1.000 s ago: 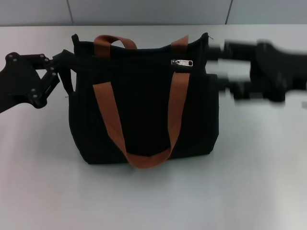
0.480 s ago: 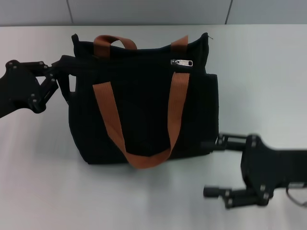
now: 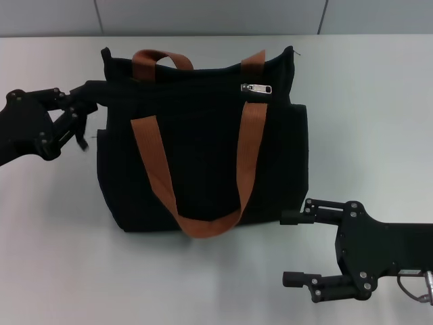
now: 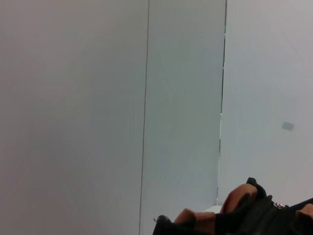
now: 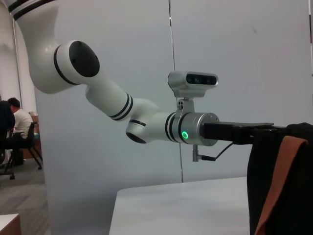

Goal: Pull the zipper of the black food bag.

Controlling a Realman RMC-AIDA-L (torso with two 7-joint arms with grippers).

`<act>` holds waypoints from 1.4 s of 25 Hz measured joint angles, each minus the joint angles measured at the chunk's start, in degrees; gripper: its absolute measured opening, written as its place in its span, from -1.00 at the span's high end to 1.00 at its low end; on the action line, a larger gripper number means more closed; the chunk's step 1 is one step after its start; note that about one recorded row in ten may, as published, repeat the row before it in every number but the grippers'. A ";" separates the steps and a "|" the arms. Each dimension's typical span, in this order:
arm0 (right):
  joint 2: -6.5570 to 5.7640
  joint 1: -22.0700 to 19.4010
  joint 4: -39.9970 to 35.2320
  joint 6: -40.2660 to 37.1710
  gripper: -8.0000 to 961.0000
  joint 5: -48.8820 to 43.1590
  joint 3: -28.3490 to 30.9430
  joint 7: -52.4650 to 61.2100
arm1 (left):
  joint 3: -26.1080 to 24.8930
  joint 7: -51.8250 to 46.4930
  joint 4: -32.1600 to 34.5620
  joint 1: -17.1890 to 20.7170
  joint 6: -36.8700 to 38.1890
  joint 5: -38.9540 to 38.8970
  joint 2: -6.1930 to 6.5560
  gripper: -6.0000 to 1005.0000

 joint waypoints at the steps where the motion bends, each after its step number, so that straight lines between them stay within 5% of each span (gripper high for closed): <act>1: 0.01 0.05 0.01 0.10 -0.63 0.00 0.01 0.03 | 0.01 -0.18 0.05 0.03 -0.05 0.00 -0.03 0.69; 5: 0.09 0.14 0.04 0.94 -0.63 0.01 0.01 0.05 | 0.02 -0.61 0.11 0.05 0.27 -0.01 0.34 0.68; 10: 0.11 0.17 0.08 1.67 -0.63 0.13 0.01 0.12 | 0.03 -3.93 2.01 0.20 1.09 -0.01 1.72 0.23; 21: 0.11 0.37 1.12 3.96 -0.63 0.46 0.01 0.21 | 1.34 -16.18 8.47 0.10 14.46 -0.48 6.78 -0.22; 27: 0.11 0.54 1.67 5.07 -0.63 0.57 0.09 0.22 | 7.73 -14.63 8.31 -0.58 15.91 -1.79 4.45 -0.65; 35: 0.16 1.07 1.74 5.39 -0.63 0.59 0.10 0.90 | 22.47 -5.39 8.36 1.90 16.09 -13.58 -0.02 -0.63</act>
